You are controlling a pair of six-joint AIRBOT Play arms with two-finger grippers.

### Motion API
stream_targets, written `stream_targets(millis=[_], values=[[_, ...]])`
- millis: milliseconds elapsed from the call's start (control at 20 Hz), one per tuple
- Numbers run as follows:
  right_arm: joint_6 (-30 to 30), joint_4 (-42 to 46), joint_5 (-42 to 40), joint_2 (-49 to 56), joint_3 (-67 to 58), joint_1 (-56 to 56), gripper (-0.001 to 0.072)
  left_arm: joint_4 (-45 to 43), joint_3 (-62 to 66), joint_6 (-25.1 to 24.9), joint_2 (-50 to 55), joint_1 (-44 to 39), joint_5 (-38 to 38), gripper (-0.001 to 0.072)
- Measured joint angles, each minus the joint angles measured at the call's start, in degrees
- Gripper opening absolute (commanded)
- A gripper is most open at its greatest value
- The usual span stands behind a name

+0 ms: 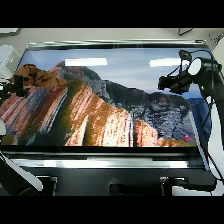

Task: Fold the clothes and pants, and hang the long-sleeved shirts on hangers.

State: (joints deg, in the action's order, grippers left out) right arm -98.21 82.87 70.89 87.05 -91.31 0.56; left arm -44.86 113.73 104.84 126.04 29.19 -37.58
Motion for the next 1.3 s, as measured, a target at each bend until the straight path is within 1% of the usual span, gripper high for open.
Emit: stream_targets(millis=[150,300,350,450,500,550,700,800,850,950,1000,1100,1200,1300], values=[[-0.3,-0.9,0.9,0.0,0.0,0.0,0.063,3.6,0.2,-1.7,2.4,-1.8,6.8,0.0697],[-0.5,-1.9,1.8,0.0,0.0,0.0,0.063,6.0,0.2,-2.3,3.9,-3.0,12.2,0.0694],[-0.7,-2.3,2.1,0.0,0.0,0.0,0.063,6.7,0.2,-2.4,4.2,-3.3,14.1,0.0638],[-0.9,-3.0,3.0,0.0,0.0,0.0,0.063,7.6,0.2,-2.7,4.5,-3.8,17.2,0.0438],[-1.1,-3.4,3.7,0.0,0.0,0.0,0.063,8.0,0.2,-2.7,4.6,-4.1,18.3,0.0272],[-1.3,-3.8,4.4,0.0,0.0,0.0,0.063,8.3,0.2,-2.7,4.8,-4.3,19.2,0.0013],[-1.5,-5.4,7.4,-0.3,0.0,0.0,0.063,8.5,0.2,-3.0,5.1,-4.6,19.8,0.0018],[-1.5,-6.1,9.3,-0.7,0.0,0.0,0.063,8.5,0.2,-4.1,4.7,-4.6,17.4,0.0017],[-1.4,-6.3,9.8,-1.1,0.0,0.0,0.063,8.5,0.2,-6.2,3.7,-4.9,15.9,0.0017],[-0.3,-5.5,9.0,-2.2,0.0,0.0,0.063,8.4,0.2,-13.1,-0.2,-5.7,13.3,0.0017],[0.3,-4.6,7.7,-3.0,0.0,0.0,0.063,7.5,0.2,-17.4,-3.2,-6.4,12.1,0.0017],[1.2,-2.4,2.8,-5.3,-0.1,0.0,0.063,3.5,0.2,-23.3,-10.5,-8.1,9.7,0.0017],[1.8,-0.7,-4.9,-8.5,-0.3,0.0,0.0625,-2.9,0.2,-26.8,-19.8,-11.1,5.0,0.0017],[2.1,0.3,-12.6,-12.1,-0.5,0.0,0.0568,-10.0,0.0,-28.5,-29.8,-15.8,-1.6,0.0017]])
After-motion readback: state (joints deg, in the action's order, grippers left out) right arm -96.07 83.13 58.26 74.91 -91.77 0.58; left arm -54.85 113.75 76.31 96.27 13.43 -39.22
